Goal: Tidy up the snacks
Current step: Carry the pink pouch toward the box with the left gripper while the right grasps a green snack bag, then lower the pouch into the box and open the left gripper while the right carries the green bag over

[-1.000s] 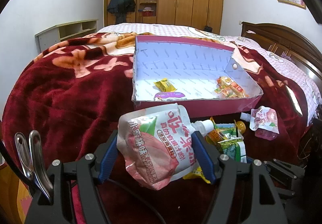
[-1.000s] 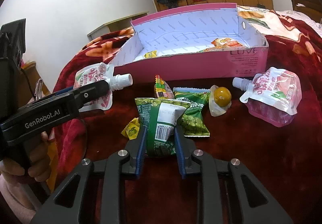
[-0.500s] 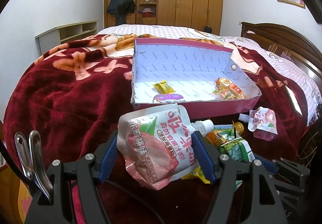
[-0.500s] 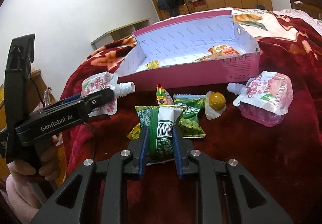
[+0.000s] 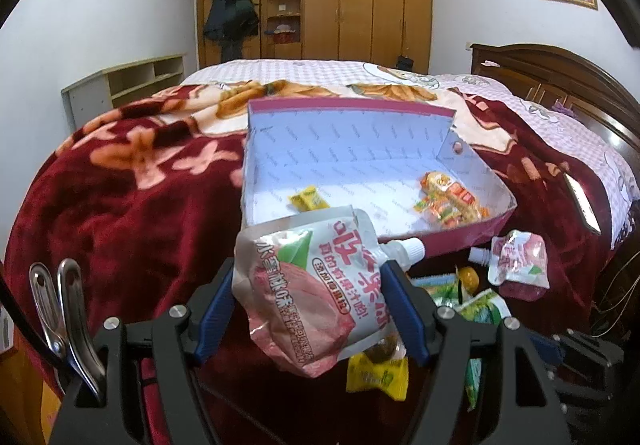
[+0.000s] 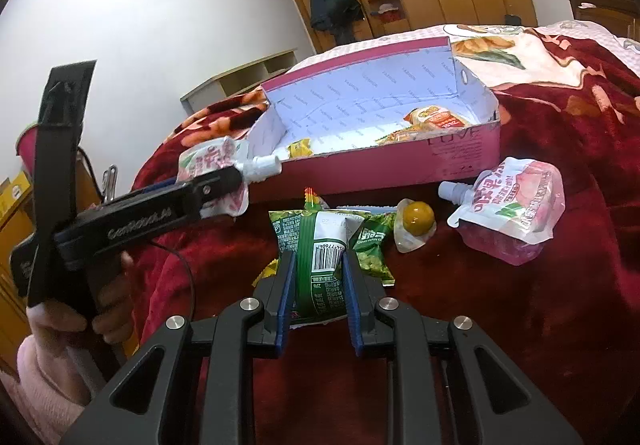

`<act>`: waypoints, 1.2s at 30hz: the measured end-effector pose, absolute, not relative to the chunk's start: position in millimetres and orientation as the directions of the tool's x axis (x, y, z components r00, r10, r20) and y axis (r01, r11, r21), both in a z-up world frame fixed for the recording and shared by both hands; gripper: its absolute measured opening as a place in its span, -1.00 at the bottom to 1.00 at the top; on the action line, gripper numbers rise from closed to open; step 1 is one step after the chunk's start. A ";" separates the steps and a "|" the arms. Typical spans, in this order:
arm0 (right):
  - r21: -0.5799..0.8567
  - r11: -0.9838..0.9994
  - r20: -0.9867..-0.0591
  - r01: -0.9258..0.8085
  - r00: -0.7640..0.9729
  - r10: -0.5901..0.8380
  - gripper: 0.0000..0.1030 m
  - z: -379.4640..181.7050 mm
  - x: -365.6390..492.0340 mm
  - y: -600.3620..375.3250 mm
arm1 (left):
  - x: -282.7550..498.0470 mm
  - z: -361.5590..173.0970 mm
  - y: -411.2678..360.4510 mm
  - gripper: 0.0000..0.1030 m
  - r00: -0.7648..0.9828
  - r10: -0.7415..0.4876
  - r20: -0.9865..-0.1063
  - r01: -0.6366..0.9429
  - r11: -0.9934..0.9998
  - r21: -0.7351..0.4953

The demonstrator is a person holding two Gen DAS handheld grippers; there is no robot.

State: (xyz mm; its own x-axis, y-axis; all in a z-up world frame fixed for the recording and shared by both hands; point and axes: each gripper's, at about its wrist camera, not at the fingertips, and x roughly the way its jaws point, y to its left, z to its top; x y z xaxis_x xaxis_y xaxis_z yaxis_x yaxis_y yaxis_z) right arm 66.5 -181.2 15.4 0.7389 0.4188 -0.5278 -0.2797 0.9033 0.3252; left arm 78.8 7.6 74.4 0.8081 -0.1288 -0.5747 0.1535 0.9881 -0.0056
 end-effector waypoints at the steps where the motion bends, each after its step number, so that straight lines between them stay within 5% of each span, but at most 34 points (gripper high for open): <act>1: 0.325 0.903 -0.526 -0.279 0.740 0.418 -0.54 16.1 66.1 -182.2 | 82.4 76.4 5.7 0.44 0.812 -0.129 -0.570 0.156 0.988 0.000; 36: 0.342 0.907 -0.506 -0.245 0.766 0.397 -0.54 27.3 67.8 -204.7 | 156.9 61.8 -0.9 0.29 0.788 -0.134 -0.601 0.151 0.988 -0.022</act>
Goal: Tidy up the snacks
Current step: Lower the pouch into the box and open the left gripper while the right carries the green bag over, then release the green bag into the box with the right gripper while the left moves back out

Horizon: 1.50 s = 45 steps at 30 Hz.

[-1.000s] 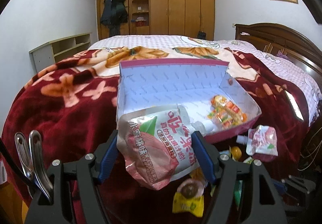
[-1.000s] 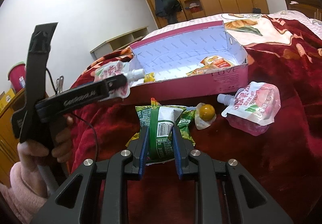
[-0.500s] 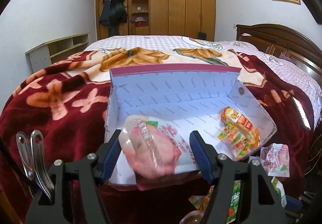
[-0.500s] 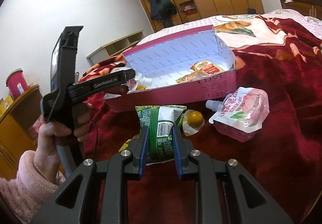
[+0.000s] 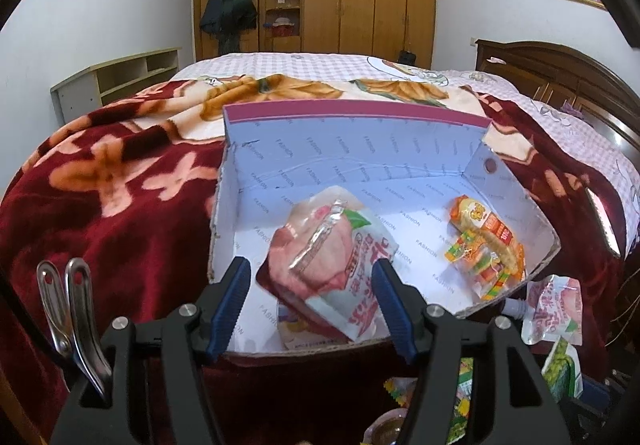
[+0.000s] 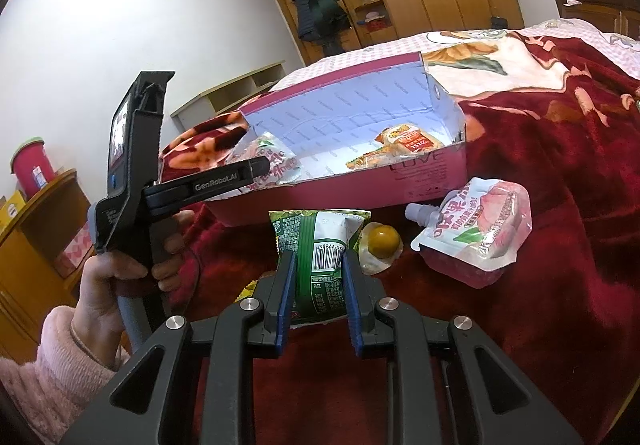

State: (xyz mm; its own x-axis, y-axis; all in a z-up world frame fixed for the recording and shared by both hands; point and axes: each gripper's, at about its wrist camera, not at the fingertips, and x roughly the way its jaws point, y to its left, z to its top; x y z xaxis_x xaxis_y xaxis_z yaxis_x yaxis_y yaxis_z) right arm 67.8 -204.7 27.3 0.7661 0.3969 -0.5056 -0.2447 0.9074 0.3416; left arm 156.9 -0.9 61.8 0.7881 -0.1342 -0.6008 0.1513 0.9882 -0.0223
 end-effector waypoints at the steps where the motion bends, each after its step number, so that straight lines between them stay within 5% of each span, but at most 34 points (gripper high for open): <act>1: 0.338 0.908 -0.505 -0.246 0.767 0.396 -0.54 28.3 68.7 -204.8 | 156.1 62.7 0.9 0.30 0.787 -0.138 -0.602 0.151 0.988 -0.029; 30: 0.256 0.934 -0.461 -0.249 0.818 0.344 -0.54 68.4 143.6 -196.2 | 121.7 62.8 33.4 0.37 0.788 -0.096 -0.608 0.080 0.995 -0.053; 45: 0.245 0.947 -0.532 -0.207 0.788 0.310 -0.52 47.9 199.2 -185.5 | 120.1 55.9 37.2 0.37 0.775 -0.078 -0.627 0.077 0.997 -0.028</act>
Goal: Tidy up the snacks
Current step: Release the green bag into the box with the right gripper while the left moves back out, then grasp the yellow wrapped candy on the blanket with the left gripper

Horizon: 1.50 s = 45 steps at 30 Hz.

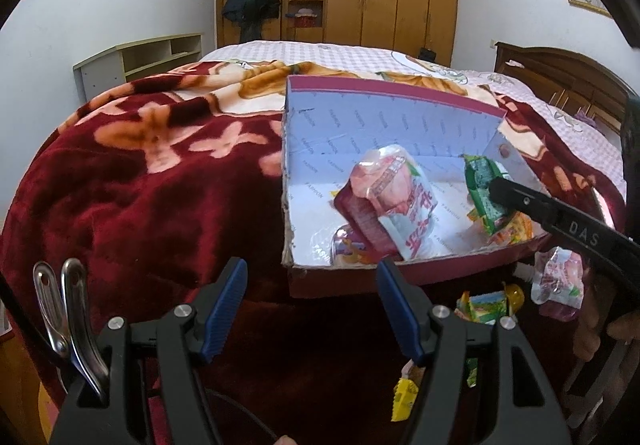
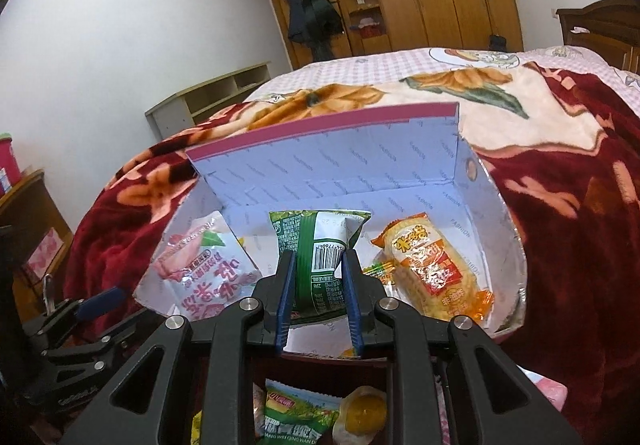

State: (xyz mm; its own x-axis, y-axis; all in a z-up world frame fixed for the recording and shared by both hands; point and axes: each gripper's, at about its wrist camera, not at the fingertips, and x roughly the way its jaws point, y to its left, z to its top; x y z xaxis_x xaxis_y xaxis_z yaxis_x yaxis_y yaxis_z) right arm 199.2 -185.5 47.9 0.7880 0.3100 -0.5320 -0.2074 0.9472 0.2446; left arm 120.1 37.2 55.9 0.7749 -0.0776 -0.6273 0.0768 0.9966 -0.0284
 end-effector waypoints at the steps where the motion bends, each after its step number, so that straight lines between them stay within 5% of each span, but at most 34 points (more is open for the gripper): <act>1: 0.249 0.947 -0.533 -0.203 0.787 0.309 -0.51 46.6 199.3 -186.0 | 119.8 55.6 37.7 0.37 0.774 -0.075 -0.628 0.075 0.997 -0.026; 4: 0.261 0.943 -0.525 -0.207 0.789 0.319 -0.36 46.6 197.9 -187.9 | 118.3 54.5 39.3 0.37 0.771 -0.071 -0.633 0.072 0.997 -0.024; 18: 0.273 0.936 -0.498 -0.221 0.800 0.334 -0.26 60.5 165.7 -193.4 | 97.2 64.4 43.5 0.37 0.770 -0.043 -0.636 0.057 0.998 0.002; 34: 0.291 0.923 -0.494 -0.252 0.787 0.371 -0.15 54.9 93.8 -195.9 | 46.4 73.4 87.5 0.37 0.766 0.131 -0.630 -0.055 0.989 0.138; 45: 0.243 0.940 -0.547 -0.239 0.767 0.336 0.01 31.7 71.0 -193.8 | 50.2 39.5 58.0 0.37 0.690 -0.063 -0.721 0.080 0.997 -0.010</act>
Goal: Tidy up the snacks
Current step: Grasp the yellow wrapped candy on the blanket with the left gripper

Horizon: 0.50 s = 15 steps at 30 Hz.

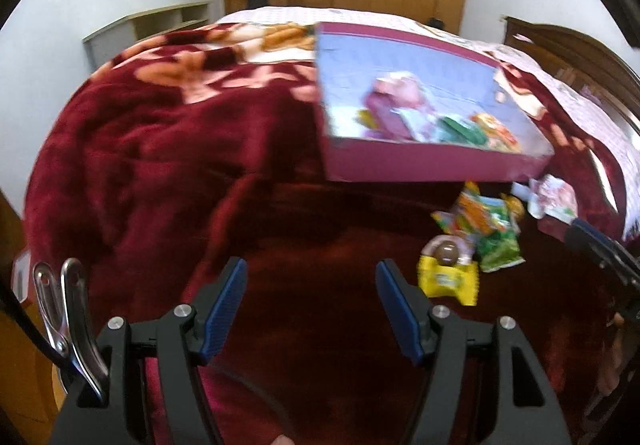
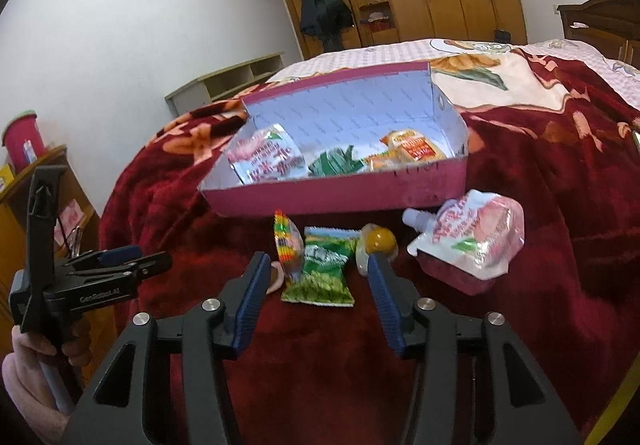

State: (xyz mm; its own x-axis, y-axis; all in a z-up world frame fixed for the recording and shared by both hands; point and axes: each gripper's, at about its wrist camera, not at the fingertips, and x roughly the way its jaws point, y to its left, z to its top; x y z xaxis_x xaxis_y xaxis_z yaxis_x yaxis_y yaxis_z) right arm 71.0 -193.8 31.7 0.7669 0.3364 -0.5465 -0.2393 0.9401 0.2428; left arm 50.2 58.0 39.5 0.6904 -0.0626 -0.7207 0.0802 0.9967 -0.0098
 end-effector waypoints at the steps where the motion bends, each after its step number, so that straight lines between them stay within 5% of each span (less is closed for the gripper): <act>1: 0.244 0.941 -0.549 -0.235 0.766 0.334 0.01 29.7 71.2 -195.2 | 49.5 38.2 50.3 0.39 0.692 -0.072 -0.718 0.100 0.995 -0.004; 15: 0.288 0.936 -0.564 -0.203 0.754 0.337 0.01 12.6 74.0 -206.7 | 47.8 13.6 -10.6 0.47 0.670 -0.190 -0.717 0.240 0.970 -0.033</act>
State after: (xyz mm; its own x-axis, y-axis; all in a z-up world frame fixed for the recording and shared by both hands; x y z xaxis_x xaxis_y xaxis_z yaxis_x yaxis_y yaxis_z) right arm 74.0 -206.7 12.6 0.7542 0.3370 -0.5635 -0.2028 0.9358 0.2883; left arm 47.8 -10.6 13.6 0.6700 -0.1904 -0.7175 0.2404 0.9701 -0.0329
